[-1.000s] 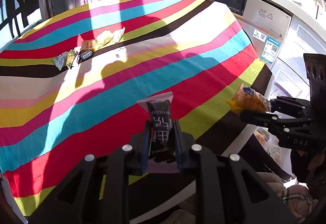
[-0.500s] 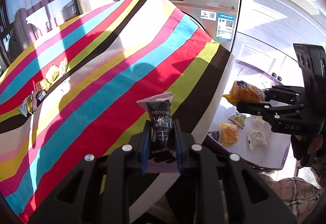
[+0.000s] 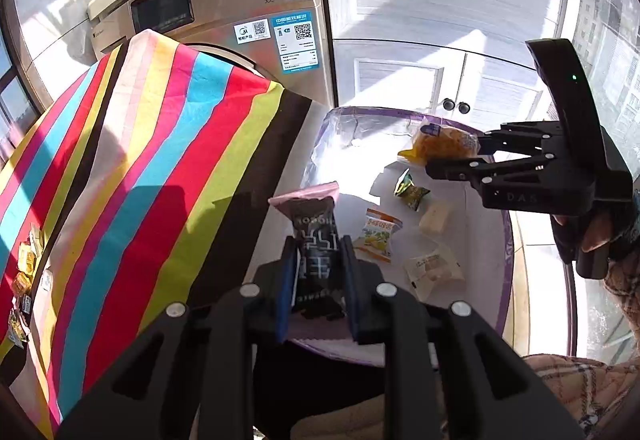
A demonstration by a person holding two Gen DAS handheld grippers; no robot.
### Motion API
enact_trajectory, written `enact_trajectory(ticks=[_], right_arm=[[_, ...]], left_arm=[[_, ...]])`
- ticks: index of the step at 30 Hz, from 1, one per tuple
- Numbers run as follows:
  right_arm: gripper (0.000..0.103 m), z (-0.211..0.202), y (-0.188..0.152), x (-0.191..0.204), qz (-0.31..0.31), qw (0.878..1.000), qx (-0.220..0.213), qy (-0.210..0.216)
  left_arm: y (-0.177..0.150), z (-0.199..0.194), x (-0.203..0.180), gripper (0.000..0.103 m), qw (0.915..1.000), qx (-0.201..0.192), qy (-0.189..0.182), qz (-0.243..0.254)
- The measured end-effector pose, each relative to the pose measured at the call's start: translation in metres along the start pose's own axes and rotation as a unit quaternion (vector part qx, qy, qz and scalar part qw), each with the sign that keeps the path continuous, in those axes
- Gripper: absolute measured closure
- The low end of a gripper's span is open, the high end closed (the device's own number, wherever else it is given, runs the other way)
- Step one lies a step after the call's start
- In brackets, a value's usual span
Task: Organize snacks
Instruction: 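Carry the floss bread and chocolate bar to the white box and open both grippers, then return both tools to the snack pile on the table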
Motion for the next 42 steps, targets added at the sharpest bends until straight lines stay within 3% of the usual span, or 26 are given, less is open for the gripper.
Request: enact_trajectory(ticks=[5,7,8,9,10,11,15,17,19,21,23,26,29,33,35,37,38,39,42], right_arm=[[0.059,-0.004,0.004,-0.019,0.011,0.999,-0.006,-0.034],[0.058,-0.006,0.008,-0.019,0.007,0.999,-0.011,-0.04],[0.055,-0.008,0.011,-0.019,0.006,0.999,-0.019,-0.045],[0.046,-0.01,0.015,-0.02,0.009,0.998,-0.026,-0.058],[0.023,-0.013,0.019,-0.022,0.016,0.997,-0.036,-0.072],[0.015,-0.018,0.023,-0.025,0.023,0.995,-0.052,-0.081],[0.015,-0.028,0.036,-0.03,0.042,0.992,-0.08,-0.086],[0.015,-0.027,0.039,-0.028,0.051,0.992,-0.079,-0.087],[0.015,-0.02,0.04,-0.02,0.059,0.993,-0.071,-0.077],[0.015,-0.01,0.039,-0.003,0.059,0.995,-0.058,-0.059],[0.015,0.005,0.041,0.025,0.038,0.998,-0.036,-0.033],[0.015,0.025,0.05,0.087,-0.036,0.999,-0.013,0.005],[0.015,0.04,0.066,0.161,-0.123,0.992,-0.01,0.04],[0.015,0.064,0.093,0.251,-0.192,0.977,-0.006,0.089],[0.015,0.081,0.107,0.286,-0.203,0.973,0.001,0.111],[0.015,0.102,0.124,0.315,-0.207,0.971,0.005,0.122],[0.015,0.112,0.133,0.328,-0.21,0.97,0.004,0.123],[0.015,0.123,0.143,0.341,-0.218,0.968,0.0,0.127],[0.015,0.16,0.174,0.381,-0.266,0.953,-0.014,0.144]], left_arm=[[0.017,0.016,-0.027,0.081,0.999,0.006,-0.017,0.04],[0.02,0.018,-0.039,0.079,0.9981,0.006,-0.046,0.041],[0.02,0.018,-0.043,0.06,0.997,0.005,-0.066,0.039],[0.019,0.017,-0.046,0.02,0.9958,0.002,-0.084,0.037],[0.018,0.014,-0.046,0.008,0.9953,-0.009,-0.09,0.034],[0.017,0.009,-0.041,0.004,0.9959,-0.026,-0.08,0.031],[0.013,-0.003,0.017,0.004,0.9988,-0.048,0.008,0.004],[0.006,-0.013,0.065,0.004,0.996,-0.058,0.058,-0.036],[-0.011,-0.021,0.124,0.004,0.988,-0.059,0.103,-0.099],[-0.037,-0.032,0.184,0.004,0.9721,-0.054,0.147,-0.175],[-0.074,-0.049,0.245,0.004,0.9471,-0.048,0.188,-0.256],[-0.135,-0.078,0.319,0.003,0.9003,-0.046,0.241,-0.36],[-0.19,-0.102,0.374,0.002,0.8535,-0.045,0.274,-0.441],[-0.24,-0.123,0.42,0.002,0.7965,-0.064,0.276,-0.534],[-0.255,-0.127,0.434,0.002,0.7677,-0.082,0.249,-0.585],[-0.256,-0.137,0.435,0.002,0.7526,-0.121,0.241,-0.601],[-0.257,-0.137,0.432,0.002,0.7517,-0.125,0.239,-0.602],[-0.255,-0.135,0.429,0.002,0.7557,-0.125,0.234,-0.599],[-0.243,-0.131,0.419,0.002,0.7789,-0.131,0.228,-0.57]])
Point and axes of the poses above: each gripper's, at about its wrist camera, not at the fingertips, and z roughly the way its jaws point, x to its left, y to its top, the point moved 6 cm from there along z, roughly the way its jaws point, and after that the axes turned 8 degrees about -z, right-handed, at the moved point
